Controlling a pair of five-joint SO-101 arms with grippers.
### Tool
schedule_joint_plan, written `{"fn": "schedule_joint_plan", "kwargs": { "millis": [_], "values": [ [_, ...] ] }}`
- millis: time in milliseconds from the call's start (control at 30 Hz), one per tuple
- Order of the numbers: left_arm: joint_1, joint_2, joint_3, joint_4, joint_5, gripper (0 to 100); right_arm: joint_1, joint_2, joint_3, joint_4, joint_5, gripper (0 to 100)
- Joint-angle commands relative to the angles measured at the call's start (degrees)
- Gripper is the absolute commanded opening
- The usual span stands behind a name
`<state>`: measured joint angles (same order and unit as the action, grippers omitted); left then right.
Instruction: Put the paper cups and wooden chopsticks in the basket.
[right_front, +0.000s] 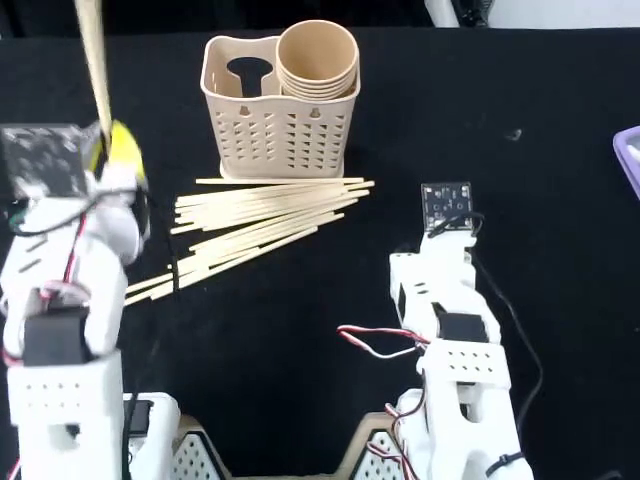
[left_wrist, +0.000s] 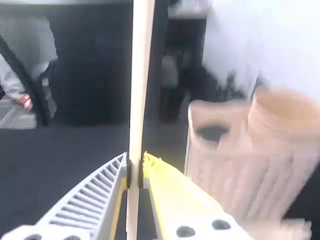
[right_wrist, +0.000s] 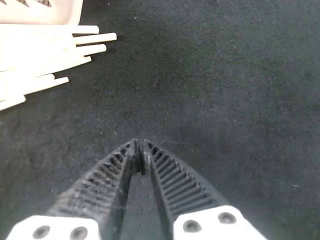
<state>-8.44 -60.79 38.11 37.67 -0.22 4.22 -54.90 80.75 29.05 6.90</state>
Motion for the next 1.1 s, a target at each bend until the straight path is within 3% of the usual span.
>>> {"fn": "schedule_joint_plan", "kwargs": {
  "millis": [0,167,367,567,833,1067],
  "values": [
    [-0.2,7.6,-5.0,-13.1,7.7,3,-0.8,-0.1,-0.5,-1.4,-0.2,1.1],
    [2.1,20.8,-8.5,-26.5,14.5,3,-0.8,-0.1,-0.5,-1.4,-0.2,1.1],
    [7.3,33.8,-15.9,-36.1,14.8,3,-0.8,-0.1,-0.6,-1.5,-0.2,1.1],
    [12.4,42.2,-25.2,-36.5,14.4,3,-0.7,0.1,-0.2,-3.1,-0.2,1.1],
    [12.3,54.8,-35.9,-36.6,14.3,3,-0.8,-0.1,0.4,-3.4,-0.2,1.1],
    [12.6,58.0,-33.7,-35.6,14.8,3,-0.8,-0.2,0.1,-3.4,-0.2,1.1]
  ]
}}
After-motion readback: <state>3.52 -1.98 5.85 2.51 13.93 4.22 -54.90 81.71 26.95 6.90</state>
